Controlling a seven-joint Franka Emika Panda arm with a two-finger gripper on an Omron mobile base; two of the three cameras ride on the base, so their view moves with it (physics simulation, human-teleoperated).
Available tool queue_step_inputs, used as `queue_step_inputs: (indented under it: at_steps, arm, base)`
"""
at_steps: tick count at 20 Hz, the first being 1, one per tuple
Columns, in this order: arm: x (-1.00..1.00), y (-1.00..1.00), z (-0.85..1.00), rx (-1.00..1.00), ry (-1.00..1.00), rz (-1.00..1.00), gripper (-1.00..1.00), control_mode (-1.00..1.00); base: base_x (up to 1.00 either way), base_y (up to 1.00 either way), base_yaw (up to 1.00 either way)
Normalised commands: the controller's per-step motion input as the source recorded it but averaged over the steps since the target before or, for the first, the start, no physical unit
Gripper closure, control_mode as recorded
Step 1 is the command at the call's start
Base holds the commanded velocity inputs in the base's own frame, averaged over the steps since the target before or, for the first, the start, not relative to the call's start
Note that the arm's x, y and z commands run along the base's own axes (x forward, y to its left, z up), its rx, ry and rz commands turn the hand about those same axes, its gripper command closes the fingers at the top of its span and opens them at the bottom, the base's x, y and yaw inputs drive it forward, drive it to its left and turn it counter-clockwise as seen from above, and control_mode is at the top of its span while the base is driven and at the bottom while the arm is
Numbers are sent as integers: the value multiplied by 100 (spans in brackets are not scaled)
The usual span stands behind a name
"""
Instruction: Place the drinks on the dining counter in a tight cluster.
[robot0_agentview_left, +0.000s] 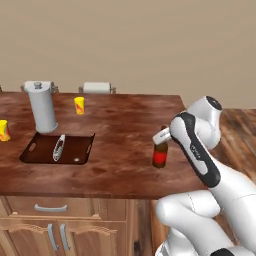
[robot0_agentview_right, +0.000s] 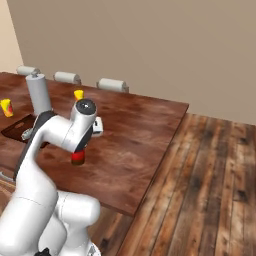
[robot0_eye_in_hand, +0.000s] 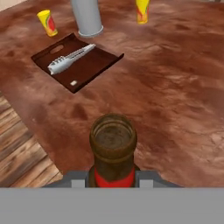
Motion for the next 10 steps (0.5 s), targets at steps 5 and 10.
queue_step_inputs:
  at_steps: [5,10]
  arm:
    - [57,12,-22,0,1,9,100,-100]
    - [45,16,-18,0,-2,9,100,-100]
  base:
    - [0,0,0]
    - [0,0,0]
